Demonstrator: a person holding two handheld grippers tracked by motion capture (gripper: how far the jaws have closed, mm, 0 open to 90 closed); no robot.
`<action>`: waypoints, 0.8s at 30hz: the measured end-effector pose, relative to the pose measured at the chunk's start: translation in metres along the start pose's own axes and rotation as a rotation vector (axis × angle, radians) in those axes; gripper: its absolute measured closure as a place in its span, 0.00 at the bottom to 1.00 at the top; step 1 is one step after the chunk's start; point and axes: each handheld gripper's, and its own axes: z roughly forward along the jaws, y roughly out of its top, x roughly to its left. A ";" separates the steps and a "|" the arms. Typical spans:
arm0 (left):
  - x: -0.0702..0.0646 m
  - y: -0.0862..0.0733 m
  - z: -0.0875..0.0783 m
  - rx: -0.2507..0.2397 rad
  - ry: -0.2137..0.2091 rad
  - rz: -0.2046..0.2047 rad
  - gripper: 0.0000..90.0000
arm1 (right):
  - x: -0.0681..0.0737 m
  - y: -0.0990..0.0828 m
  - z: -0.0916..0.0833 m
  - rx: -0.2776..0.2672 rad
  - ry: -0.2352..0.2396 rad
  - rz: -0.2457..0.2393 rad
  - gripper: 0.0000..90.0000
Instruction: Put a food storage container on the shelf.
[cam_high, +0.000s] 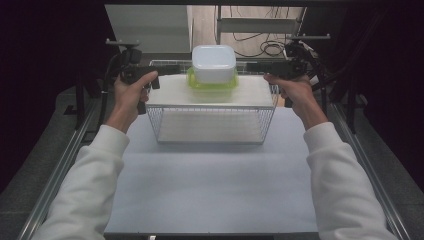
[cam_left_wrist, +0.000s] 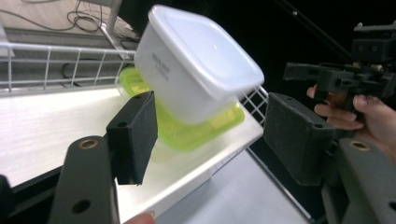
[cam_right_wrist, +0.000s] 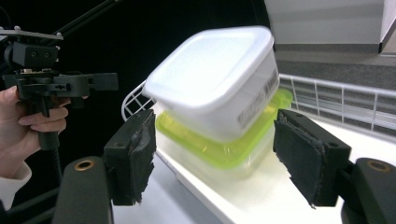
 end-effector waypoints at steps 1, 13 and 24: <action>-0.001 -0.004 -0.002 0.007 0.019 0.022 0.37 | 0.001 -0.005 -0.002 -0.005 0.010 -0.004 0.32; -0.009 -0.085 -0.029 0.031 0.045 0.104 0.32 | 0.016 -0.089 -0.043 0.008 -0.029 -0.111 0.29; -0.010 -0.180 -0.032 0.102 0.099 0.136 0.31 | 0.027 -0.184 -0.057 0.063 -0.050 -0.135 0.23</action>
